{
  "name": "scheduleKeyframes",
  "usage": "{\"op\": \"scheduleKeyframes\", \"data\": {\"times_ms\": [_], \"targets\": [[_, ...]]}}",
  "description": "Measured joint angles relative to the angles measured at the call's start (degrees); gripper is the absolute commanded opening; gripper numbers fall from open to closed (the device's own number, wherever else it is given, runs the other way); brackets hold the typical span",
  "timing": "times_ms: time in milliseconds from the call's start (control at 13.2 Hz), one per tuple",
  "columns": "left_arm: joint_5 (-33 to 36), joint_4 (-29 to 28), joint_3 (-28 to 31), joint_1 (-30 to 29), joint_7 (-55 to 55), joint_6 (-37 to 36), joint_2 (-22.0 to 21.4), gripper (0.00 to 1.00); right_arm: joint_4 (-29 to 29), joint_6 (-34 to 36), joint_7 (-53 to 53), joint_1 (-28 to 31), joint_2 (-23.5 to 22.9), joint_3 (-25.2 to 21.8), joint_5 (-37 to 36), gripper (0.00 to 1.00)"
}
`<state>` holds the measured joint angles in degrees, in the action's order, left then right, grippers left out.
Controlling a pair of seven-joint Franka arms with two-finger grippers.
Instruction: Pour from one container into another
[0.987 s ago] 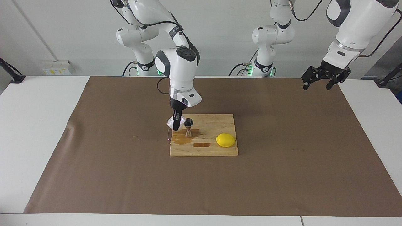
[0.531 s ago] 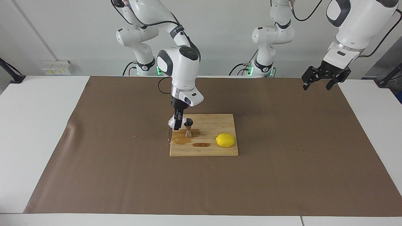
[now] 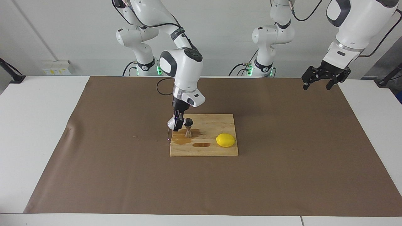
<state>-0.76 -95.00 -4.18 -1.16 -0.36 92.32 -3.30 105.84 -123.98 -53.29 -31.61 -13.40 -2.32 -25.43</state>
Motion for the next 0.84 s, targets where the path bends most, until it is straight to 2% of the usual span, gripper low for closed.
{"op": "scheduleKeyframes", "data": {"times_ms": [835], "targets": [[0.0,0.0,0.0,0.0,0.0,0.0,0.0,1.0,0.0,0.1,0.0,-0.6,0.0,0.0,-1.1,0.56]]}}
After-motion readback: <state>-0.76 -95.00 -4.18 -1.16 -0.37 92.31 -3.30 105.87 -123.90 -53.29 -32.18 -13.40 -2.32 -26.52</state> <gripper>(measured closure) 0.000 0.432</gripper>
